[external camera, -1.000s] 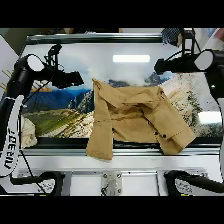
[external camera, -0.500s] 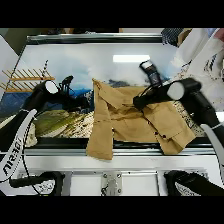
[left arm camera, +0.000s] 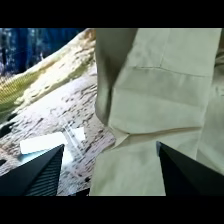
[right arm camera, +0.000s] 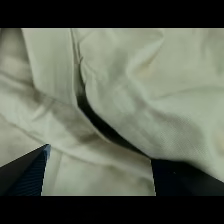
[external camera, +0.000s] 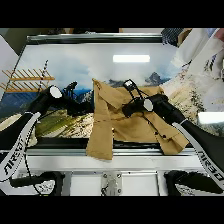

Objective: Fold the clothes and pants, and hang the long-sleeved shirts on hangers.

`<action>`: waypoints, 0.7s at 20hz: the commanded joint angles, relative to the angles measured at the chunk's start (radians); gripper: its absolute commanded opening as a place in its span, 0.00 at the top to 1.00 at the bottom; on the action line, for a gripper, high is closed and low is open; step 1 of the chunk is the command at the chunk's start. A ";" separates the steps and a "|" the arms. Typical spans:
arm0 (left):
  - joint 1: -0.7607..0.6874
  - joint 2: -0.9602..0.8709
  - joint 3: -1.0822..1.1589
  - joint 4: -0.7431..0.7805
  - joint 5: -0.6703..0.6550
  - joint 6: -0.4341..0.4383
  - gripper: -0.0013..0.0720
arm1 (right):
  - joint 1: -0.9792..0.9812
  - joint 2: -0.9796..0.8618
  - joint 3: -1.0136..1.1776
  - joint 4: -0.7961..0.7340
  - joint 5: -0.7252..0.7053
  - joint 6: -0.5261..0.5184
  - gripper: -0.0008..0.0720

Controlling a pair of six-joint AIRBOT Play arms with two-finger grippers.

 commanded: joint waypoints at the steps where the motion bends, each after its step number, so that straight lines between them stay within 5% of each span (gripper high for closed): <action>1: -0.003 -0.001 -0.002 -0.008 0.019 0.001 0.13 | 0.004 -0.059 -0.004 0.001 -0.137 0.028 0.06; 4: -0.023 -0.001 -0.002 -0.008 0.071 0.002 0.13 | 0.004 -0.083 -0.004 0.001 -0.153 0.027 0.39; 8: -0.060 -0.002 -0.002 -0.014 0.198 0.002 0.13 | 0.004 -0.102 -0.004 0.001 -0.153 0.027 0.45; 9: -0.066 -0.009 -0.002 -0.033 0.223 0.003 0.13 | 0.004 -0.102 -0.004 0.001 -0.153 0.026 0.78; 10: -0.066 -0.023 0.000 -0.056 0.235 0.012 0.13 | 0.003 -0.101 -0.004 0.001 -0.153 0.026 0.95; 14: -0.058 -0.116 0.001 -0.204 0.278 0.063 0.13 | 0.003 -0.100 -0.004 0.001 -0.149 0.026 0.96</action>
